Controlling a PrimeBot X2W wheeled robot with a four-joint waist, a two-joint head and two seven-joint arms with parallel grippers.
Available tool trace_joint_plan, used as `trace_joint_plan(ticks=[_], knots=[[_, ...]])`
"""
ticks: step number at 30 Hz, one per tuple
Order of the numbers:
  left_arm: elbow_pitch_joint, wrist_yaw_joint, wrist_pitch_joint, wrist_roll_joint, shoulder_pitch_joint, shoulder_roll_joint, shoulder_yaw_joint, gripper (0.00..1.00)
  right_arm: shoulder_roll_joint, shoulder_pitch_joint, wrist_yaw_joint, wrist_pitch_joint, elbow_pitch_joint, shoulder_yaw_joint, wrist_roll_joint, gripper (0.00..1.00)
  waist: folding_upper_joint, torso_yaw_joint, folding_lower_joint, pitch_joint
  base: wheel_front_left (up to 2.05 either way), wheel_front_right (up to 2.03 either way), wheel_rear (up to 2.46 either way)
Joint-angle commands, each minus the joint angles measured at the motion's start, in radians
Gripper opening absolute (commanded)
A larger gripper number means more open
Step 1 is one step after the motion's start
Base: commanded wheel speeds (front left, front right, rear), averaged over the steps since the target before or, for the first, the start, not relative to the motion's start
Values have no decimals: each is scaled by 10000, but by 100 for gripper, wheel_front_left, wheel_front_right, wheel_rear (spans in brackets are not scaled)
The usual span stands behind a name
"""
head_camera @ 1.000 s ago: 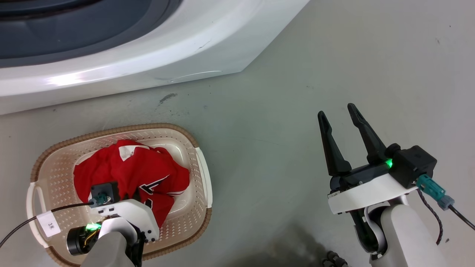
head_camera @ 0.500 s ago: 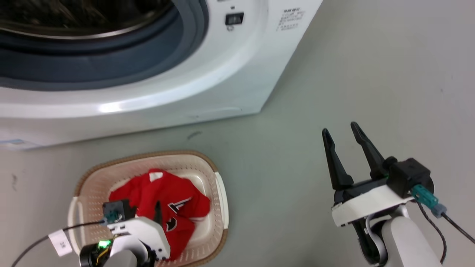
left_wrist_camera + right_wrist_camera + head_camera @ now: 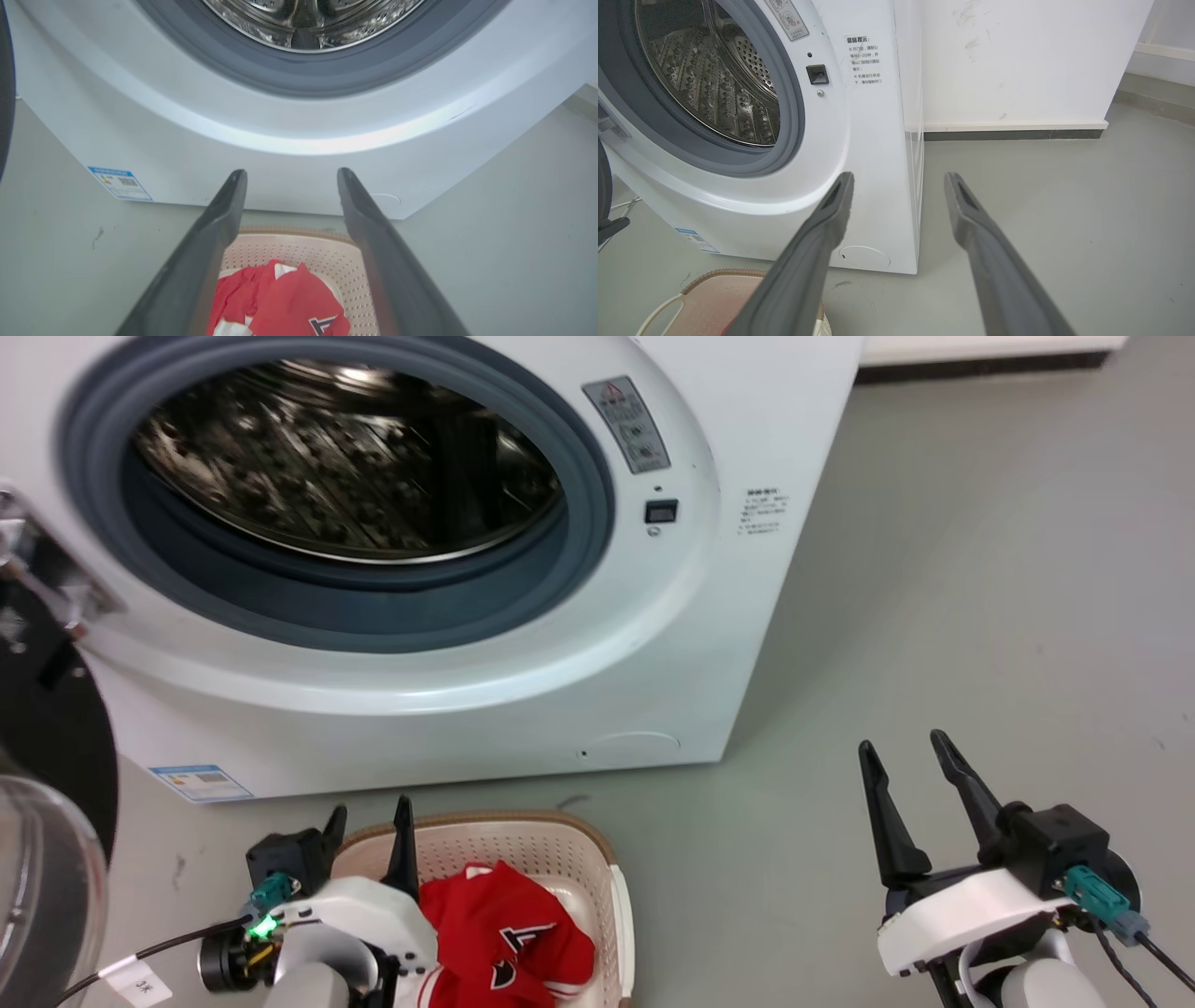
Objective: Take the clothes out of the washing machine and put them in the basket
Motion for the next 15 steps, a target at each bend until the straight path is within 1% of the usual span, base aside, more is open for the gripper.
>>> trace_joint_plan(ticks=[1, 9, 15], knots=[[-632, 72, -26, 194, 193, -31, -2, 100, -4, 177, -7, 89, -164, -85, -106, 100, 0, 356, 1, -468, 0, 0, 0], [-4057, 474, -25, 876, 925, -60, -373, 100, -2, 591, -7, 399, -701, -401, -343, 100, 0, 540, 1, -995, 0, 0, 0], [-5582, 662, -26, 1349, 1507, -59, -473, 100, -4, 802, -7, 546, -966, -530, -412, 100, 0, 588, 1, -1216, 0, 0, 0]])
